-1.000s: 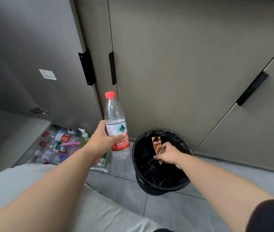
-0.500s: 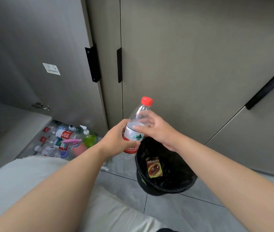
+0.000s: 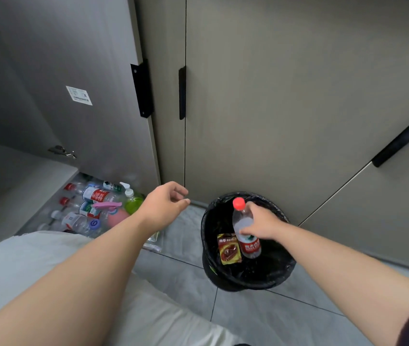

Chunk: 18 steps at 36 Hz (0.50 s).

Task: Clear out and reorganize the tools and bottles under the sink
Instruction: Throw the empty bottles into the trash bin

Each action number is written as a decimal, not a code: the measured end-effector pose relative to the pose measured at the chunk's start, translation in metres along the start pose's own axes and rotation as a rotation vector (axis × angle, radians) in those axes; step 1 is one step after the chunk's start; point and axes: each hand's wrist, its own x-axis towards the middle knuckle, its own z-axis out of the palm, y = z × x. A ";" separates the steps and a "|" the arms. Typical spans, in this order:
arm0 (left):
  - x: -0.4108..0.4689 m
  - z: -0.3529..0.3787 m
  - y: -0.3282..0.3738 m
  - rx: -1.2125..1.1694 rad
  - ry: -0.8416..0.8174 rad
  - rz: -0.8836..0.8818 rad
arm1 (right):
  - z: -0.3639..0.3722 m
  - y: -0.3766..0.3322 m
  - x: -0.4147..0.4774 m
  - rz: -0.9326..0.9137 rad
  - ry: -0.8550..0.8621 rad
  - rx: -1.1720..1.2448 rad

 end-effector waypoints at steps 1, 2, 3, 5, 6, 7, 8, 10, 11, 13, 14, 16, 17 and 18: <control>-0.001 -0.001 0.000 0.009 -0.003 0.006 | 0.009 0.007 0.002 0.032 -0.015 -0.025; -0.003 -0.002 0.000 0.015 -0.006 0.009 | 0.018 0.013 0.004 0.074 -0.025 -0.046; -0.003 -0.003 0.000 0.020 -0.009 0.006 | 0.026 0.018 0.006 0.120 -0.032 -0.066; -0.005 -0.006 0.000 0.027 -0.011 -0.021 | 0.042 0.027 0.012 0.203 -0.039 -0.118; -0.006 -0.007 -0.001 0.029 -0.010 -0.038 | 0.049 0.029 0.015 0.234 -0.035 -0.144; -0.005 -0.009 -0.003 0.032 -0.010 -0.051 | 0.056 0.029 0.018 0.259 -0.026 -0.160; -0.005 -0.010 -0.005 0.037 -0.009 -0.059 | 0.062 0.029 0.020 0.275 -0.012 -0.163; -0.003 -0.012 -0.008 0.046 -0.001 -0.073 | 0.071 0.026 0.025 0.308 0.030 -0.130; -0.002 -0.013 -0.009 0.050 0.002 -0.081 | 0.073 0.024 0.027 0.333 0.060 -0.104; 0.001 -0.014 -0.013 0.057 0.006 -0.093 | 0.076 0.019 0.032 0.380 0.127 -0.058; 0.002 -0.014 -0.014 0.056 0.010 -0.096 | 0.076 0.017 0.033 0.391 0.155 -0.035; 0.005 -0.015 -0.017 0.057 0.018 -0.093 | 0.073 0.011 0.035 0.381 0.199 0.003; 0.006 -0.015 -0.018 0.055 0.022 -0.091 | 0.070 0.008 0.034 0.364 0.221 0.019; 0.007 -0.016 -0.019 0.049 0.025 -0.087 | 0.066 0.004 0.034 0.343 0.250 0.033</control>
